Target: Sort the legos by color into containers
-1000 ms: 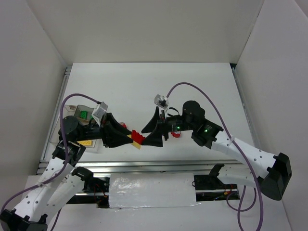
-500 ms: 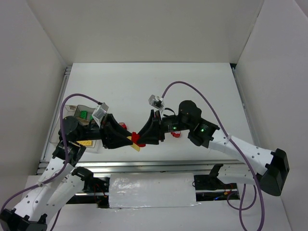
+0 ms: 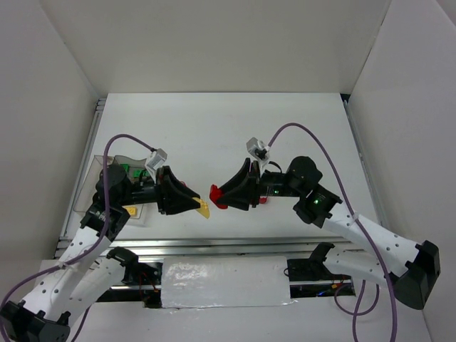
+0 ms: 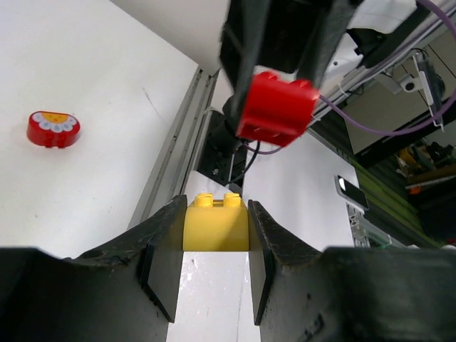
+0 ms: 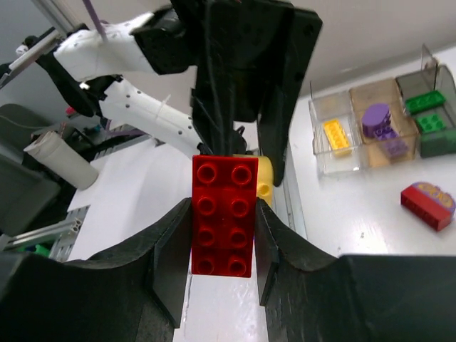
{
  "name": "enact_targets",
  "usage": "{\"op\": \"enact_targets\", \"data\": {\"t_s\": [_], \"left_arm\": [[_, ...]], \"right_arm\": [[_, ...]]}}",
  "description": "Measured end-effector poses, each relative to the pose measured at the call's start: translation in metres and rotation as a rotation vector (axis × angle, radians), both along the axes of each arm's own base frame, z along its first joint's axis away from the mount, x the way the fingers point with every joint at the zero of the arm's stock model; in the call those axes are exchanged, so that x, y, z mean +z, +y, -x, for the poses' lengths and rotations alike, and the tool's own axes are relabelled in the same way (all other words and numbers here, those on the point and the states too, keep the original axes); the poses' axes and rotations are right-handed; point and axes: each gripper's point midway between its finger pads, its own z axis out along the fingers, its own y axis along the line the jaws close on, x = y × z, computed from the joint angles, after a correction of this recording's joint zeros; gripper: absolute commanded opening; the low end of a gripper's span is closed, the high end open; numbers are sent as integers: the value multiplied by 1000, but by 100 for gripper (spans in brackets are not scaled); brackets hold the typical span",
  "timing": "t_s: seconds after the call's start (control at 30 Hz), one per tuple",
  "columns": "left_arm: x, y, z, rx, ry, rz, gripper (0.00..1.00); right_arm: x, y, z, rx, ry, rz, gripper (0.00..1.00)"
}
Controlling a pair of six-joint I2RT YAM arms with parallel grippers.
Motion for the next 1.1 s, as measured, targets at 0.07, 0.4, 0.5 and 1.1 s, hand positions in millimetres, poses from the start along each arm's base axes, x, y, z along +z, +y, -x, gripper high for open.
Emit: {"op": "enact_targets", "data": {"t_s": [0.07, 0.4, 0.5, 1.1], "left_arm": [[-2, 0, -3, 16, 6, -7, 0], [-42, 90, -136, 822, 328, -288, 0], [-99, 178, -157, 1182, 568, -396, 0], [-172, 278, -83, 1783, 929, -503, 3]], "right_arm": [[7, -4, 0, -10, -22, -23, 0], [-10, -34, -73, -422, 16, 16, 0], [-16, -41, -85, -492, 30, 36, 0], [-45, -29, -90, -452, 65, 117, 0]]}}
